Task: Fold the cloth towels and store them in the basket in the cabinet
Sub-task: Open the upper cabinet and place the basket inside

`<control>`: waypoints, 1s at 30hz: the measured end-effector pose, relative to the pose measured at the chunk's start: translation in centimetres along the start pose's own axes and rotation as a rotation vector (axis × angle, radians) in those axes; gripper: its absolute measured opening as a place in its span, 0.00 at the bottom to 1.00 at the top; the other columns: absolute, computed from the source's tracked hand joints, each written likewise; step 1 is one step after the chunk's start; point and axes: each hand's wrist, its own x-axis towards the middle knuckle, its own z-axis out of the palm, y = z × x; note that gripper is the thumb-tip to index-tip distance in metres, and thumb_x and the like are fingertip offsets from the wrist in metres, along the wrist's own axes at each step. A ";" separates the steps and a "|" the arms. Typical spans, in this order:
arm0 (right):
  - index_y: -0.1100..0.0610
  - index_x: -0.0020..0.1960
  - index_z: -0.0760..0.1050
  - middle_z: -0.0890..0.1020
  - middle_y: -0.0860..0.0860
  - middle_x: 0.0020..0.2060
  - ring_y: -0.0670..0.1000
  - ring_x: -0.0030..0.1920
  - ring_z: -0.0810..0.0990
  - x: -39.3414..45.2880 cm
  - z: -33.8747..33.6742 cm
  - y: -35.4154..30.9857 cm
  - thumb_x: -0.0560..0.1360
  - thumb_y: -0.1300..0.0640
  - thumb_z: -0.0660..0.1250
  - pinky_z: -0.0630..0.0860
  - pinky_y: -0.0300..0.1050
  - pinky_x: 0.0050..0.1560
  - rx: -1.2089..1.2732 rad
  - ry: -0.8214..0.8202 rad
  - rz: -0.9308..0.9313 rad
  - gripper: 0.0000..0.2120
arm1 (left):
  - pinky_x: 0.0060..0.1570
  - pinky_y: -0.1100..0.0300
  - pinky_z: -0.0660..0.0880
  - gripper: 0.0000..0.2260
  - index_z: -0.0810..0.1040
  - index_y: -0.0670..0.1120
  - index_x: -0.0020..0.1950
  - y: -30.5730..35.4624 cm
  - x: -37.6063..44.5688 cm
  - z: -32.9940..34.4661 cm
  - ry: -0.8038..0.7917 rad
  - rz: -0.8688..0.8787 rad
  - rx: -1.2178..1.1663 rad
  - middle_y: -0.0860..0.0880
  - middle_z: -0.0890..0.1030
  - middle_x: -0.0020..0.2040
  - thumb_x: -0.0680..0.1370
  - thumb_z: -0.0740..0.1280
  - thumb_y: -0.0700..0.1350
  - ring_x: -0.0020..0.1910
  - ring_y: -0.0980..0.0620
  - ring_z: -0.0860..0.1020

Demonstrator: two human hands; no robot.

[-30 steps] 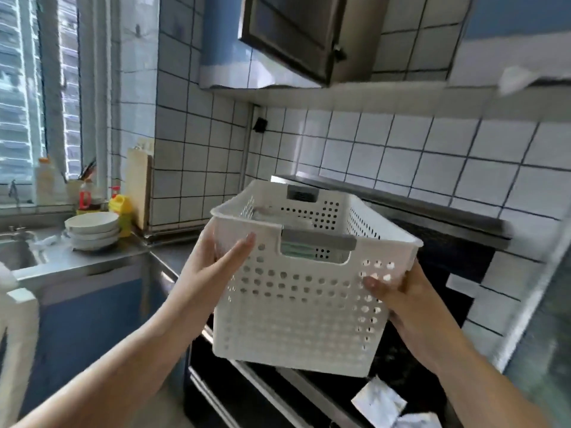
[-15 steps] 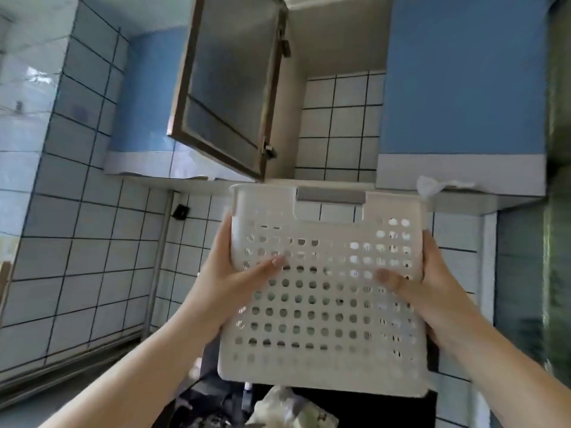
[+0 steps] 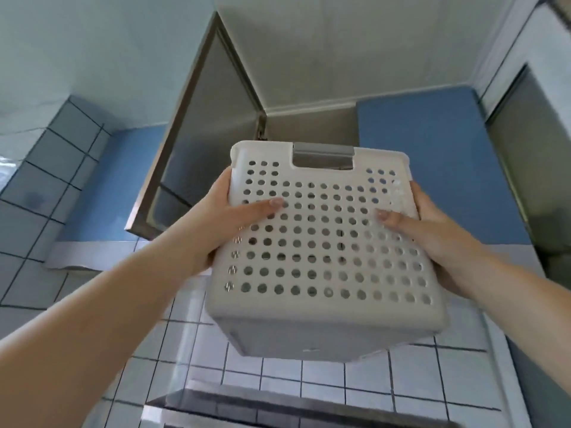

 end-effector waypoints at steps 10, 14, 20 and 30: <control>0.42 0.59 0.68 0.84 0.46 0.44 0.46 0.37 0.85 9.5 -1.1 -2.1 0.73 0.55 0.68 0.78 0.38 0.28 -0.050 -0.032 -0.089 0.18 | 0.29 0.58 0.79 0.18 0.74 0.52 0.59 3.5 7.8 -1.2 0.032 0.073 0.125 0.51 0.86 0.45 0.71 0.73 0.50 0.39 0.51 0.85; 0.42 0.58 0.69 0.85 0.47 0.46 0.49 0.42 0.85 12.2 -2.2 -1.3 0.70 0.53 0.69 0.80 0.43 0.32 -0.012 -0.069 -0.094 0.19 | 0.30 0.59 0.79 0.11 0.77 0.52 0.53 3.7 10.5 -0.7 0.003 0.108 0.179 0.51 0.86 0.44 0.72 0.71 0.49 0.40 0.52 0.85; 0.45 0.61 0.68 0.85 0.48 0.47 0.50 0.45 0.85 15.5 -2.6 0.2 0.71 0.54 0.70 0.82 0.45 0.36 -0.006 -0.061 -0.119 0.20 | 0.31 0.57 0.80 0.09 0.77 0.52 0.52 2.4 14.0 -1.0 0.020 0.129 0.195 0.50 0.86 0.43 0.73 0.70 0.50 0.40 0.51 0.85; 0.45 0.65 0.66 0.83 0.48 0.51 0.49 0.44 0.85 20.1 -2.5 7.1 0.72 0.55 0.70 0.81 0.44 0.35 -0.075 0.032 -0.152 0.24 | 0.32 0.54 0.80 0.25 0.70 0.51 0.63 -5.6 20.5 -1.6 0.031 0.171 0.065 0.48 0.84 0.51 0.70 0.75 0.50 0.42 0.49 0.84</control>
